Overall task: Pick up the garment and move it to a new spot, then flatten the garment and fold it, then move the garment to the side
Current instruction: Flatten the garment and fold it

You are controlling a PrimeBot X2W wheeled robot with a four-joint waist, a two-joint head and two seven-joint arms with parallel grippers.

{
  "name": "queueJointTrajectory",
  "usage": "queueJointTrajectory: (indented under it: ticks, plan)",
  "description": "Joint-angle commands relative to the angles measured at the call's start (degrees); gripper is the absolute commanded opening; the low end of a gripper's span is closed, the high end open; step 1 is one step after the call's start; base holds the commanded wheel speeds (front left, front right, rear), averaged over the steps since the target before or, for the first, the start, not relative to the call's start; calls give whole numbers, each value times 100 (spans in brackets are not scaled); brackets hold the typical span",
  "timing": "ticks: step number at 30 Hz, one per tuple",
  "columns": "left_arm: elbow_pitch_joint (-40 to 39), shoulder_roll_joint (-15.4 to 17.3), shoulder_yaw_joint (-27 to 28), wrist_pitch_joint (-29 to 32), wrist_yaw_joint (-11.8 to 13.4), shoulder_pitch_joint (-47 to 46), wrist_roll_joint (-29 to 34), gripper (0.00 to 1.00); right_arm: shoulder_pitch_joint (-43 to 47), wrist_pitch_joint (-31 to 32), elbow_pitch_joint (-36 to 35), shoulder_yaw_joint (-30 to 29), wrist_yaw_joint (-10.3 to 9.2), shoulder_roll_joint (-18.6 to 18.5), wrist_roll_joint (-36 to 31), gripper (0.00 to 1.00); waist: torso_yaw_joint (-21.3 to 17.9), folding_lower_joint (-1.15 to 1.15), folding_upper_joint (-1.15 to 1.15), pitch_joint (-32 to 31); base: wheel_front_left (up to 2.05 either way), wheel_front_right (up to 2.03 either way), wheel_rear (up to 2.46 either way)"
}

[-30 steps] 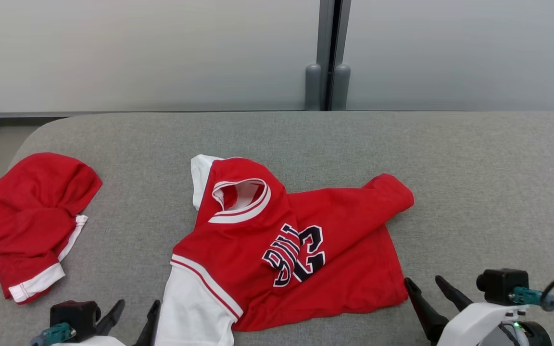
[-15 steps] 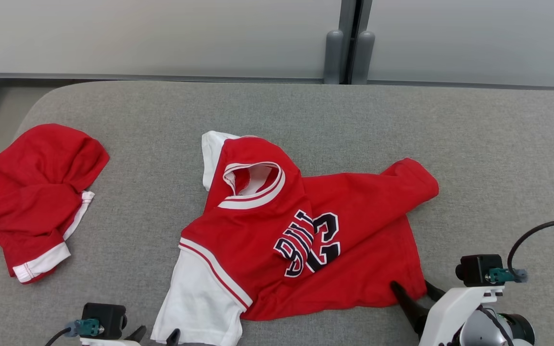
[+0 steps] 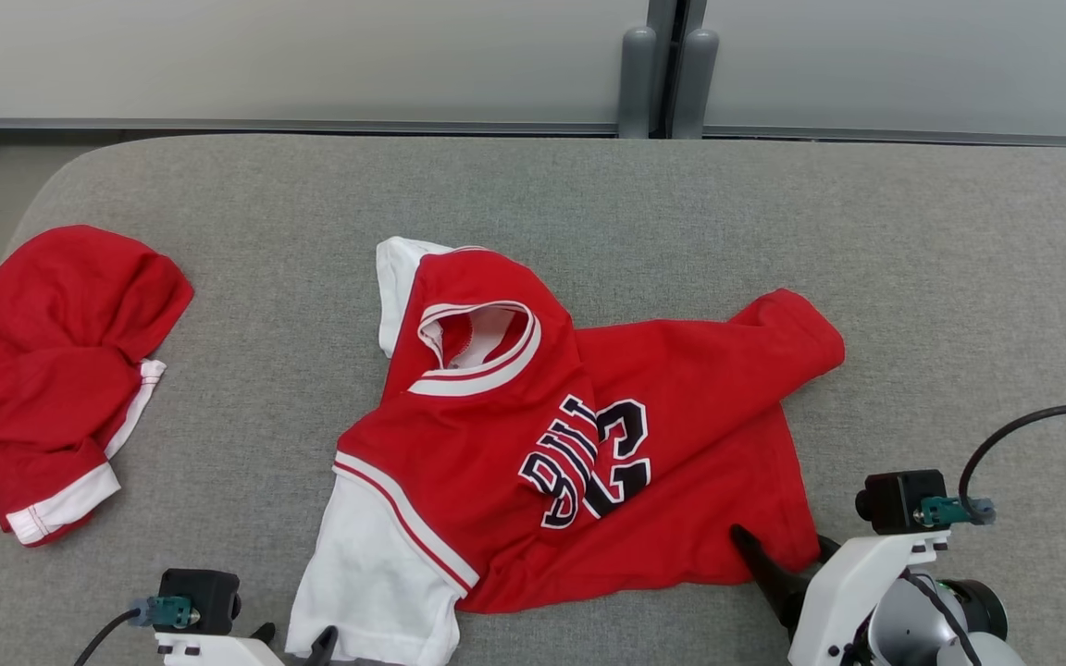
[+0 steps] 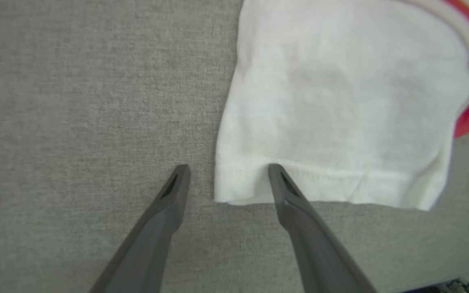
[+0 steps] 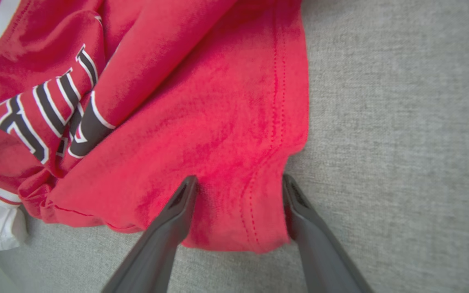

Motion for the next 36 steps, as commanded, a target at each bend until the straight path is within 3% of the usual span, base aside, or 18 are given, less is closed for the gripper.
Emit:
queueJointTrajectory:
  ticks: [1, 2, 3, 4, 5, 6, 17, 30, 36]
  plan:
    - [88, -8, -46, 44, -55, -39, -27, 70, 16, 7, 93, 53, 12, -12, 32, 100, -14, 0, 0, 1, 0, 0, 0]
    - [91, -13, -45, 11, -65, -46, -35, 45, 26, -11, 106, 61, 12, -10, 49, 88, -15, 0, 0, -6, 0, 0, 0]
    - [94, -22, -44, -3, -93, -47, -56, 11, 39, -10, 122, 75, 12, -9, 68, 67, -13, 0, 0, -15, 0, 0, 0]
    - [98, -30, -50, -15, -117, -48, -73, 0, 48, -16, 135, 97, 12, -8, 80, 44, -12, 0, 0, -24, 0, 0, 0]
    - [98, -40, -53, -8, -125, -44, -101, 0, 61, -17, 155, 107, 12, -7, 91, 5, -10, 0, 0, -45, 0, 0, 0]
    - [93, -38, -60, 23, -138, -23, -117, 0, 78, -12, 180, 100, 12, -4, 108, 0, -7, 0, 0, -71, 0, 0, 0]
    - [-539, 189, 279, -319, -16, 281, -208, 0, 310, -341, -310, -98, 12, -114, 594, 0, -36, 0, 0, -684, 0, 0, 0]
    - [-2204, 702, 877, -592, 316, 602, -43, 0, 1113, 60, -2001, -822, 12, -190, 979, 0, -304, 0, 0, -884, 0, 0, 0]
    - [-2088, 883, 911, -554, 58, -276, 215, 0, 336, 158, -2038, -906, 12, -212, 1198, 0, -501, 0, 0, -421, 0, 0, 0]
